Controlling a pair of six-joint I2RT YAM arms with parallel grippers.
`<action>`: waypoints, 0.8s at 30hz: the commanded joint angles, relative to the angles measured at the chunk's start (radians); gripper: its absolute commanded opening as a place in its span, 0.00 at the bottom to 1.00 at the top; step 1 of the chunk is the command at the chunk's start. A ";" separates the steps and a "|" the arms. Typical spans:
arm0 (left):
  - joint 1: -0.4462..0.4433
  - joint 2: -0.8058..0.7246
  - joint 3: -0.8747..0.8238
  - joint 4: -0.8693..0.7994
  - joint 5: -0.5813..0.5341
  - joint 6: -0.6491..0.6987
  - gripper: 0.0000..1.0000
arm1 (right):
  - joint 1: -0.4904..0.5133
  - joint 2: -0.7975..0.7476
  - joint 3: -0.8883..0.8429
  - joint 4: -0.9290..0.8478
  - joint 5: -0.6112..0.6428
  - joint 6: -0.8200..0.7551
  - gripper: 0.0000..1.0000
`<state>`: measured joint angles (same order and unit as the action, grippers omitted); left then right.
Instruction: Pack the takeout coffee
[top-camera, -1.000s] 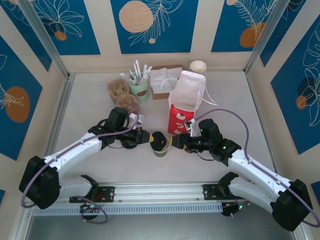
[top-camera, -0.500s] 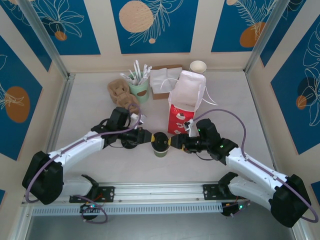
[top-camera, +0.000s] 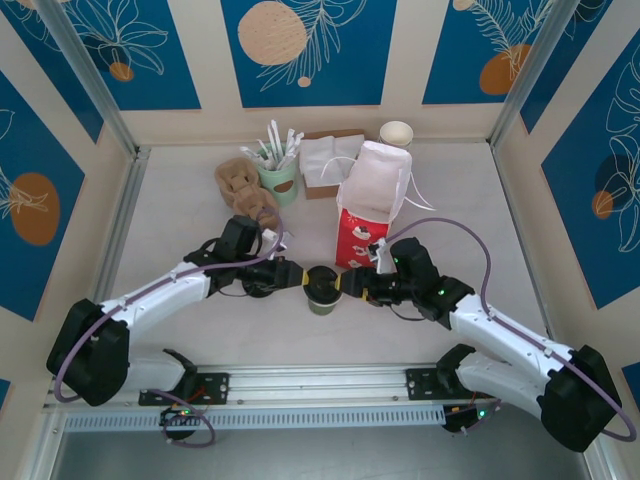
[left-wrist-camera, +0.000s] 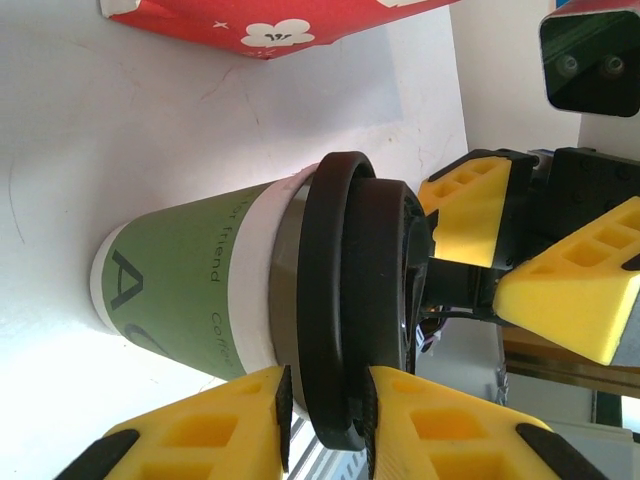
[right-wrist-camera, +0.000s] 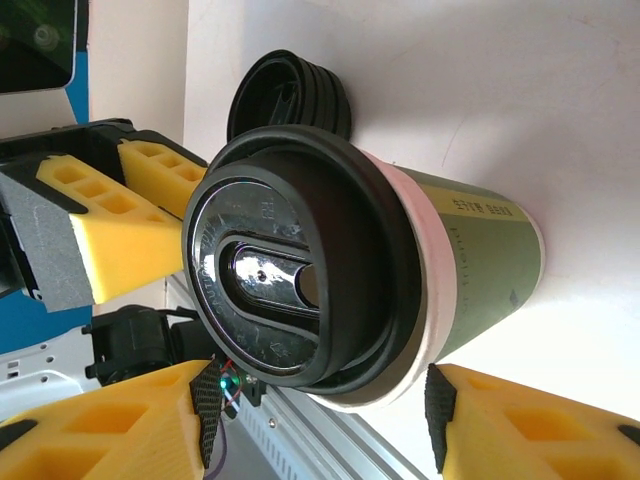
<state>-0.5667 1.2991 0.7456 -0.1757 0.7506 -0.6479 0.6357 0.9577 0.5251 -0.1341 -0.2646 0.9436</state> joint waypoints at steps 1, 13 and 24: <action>0.016 0.009 -0.023 0.012 0.006 0.024 0.26 | 0.012 0.009 -0.004 0.011 0.018 0.001 0.59; 0.020 0.019 -0.040 0.013 0.004 0.034 0.27 | 0.027 0.050 0.026 0.015 0.021 -0.006 0.59; 0.020 -0.008 -0.007 -0.036 0.014 0.059 0.38 | 0.037 0.067 0.061 -0.007 0.021 -0.021 0.59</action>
<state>-0.5602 1.3167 0.7151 -0.1783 0.7509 -0.6205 0.6621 1.0203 0.5465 -0.1268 -0.2504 0.9424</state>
